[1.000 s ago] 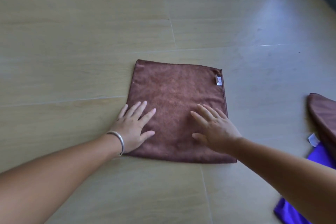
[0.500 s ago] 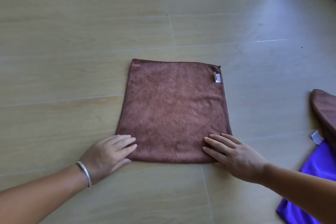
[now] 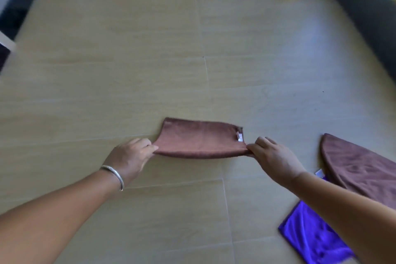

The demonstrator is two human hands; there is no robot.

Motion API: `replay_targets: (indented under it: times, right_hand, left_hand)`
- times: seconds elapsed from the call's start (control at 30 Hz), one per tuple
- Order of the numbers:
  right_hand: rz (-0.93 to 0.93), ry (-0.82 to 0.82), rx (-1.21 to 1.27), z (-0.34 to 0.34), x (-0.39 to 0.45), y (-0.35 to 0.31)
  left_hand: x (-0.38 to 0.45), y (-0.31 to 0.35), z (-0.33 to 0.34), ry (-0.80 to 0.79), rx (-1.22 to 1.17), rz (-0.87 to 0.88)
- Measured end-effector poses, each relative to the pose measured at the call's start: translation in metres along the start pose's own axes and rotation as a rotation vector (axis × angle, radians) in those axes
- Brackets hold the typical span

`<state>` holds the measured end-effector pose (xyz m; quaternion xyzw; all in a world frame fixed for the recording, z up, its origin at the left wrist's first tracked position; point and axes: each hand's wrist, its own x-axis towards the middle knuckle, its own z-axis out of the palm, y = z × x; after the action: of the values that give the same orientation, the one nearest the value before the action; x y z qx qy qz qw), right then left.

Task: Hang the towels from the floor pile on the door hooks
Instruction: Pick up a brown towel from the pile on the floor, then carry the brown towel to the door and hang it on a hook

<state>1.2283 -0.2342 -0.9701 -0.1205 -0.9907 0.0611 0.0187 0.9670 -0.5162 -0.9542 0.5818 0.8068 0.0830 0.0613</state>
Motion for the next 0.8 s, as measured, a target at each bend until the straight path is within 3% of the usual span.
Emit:
replay_targets:
  times: [0.13, 0.3, 0.47, 0.67, 0.8]
  right_hand:
    - [0.288, -0.084, 0.094, -0.121, 0.027, -0.016]
    - [0.236, -0.16, 0.0, -0.29, 0.053, -0.045]
    - [0.125, -0.172, -0.032, -0.481, 0.063, -0.085]
    - [0.094, -0.009, 0.14, -0.673, 0.063, -0.143]
    - [0.002, 0.158, 0.095, -0.765, 0.07, -0.175]
  left_hand:
    - [0.008, 0.008, -0.117, -0.001, -0.013, -0.157]
    - [0.006, 0.029, -0.286, -0.021, 0.04, -0.277]
    - [-0.017, 0.061, -0.475, 0.045, 0.105, -0.15]
    - [-0.047, 0.088, -0.656, 0.076, 0.277, 0.003]
    - [-0.062, 0.095, -0.755, 0.211, 0.39, 0.103]
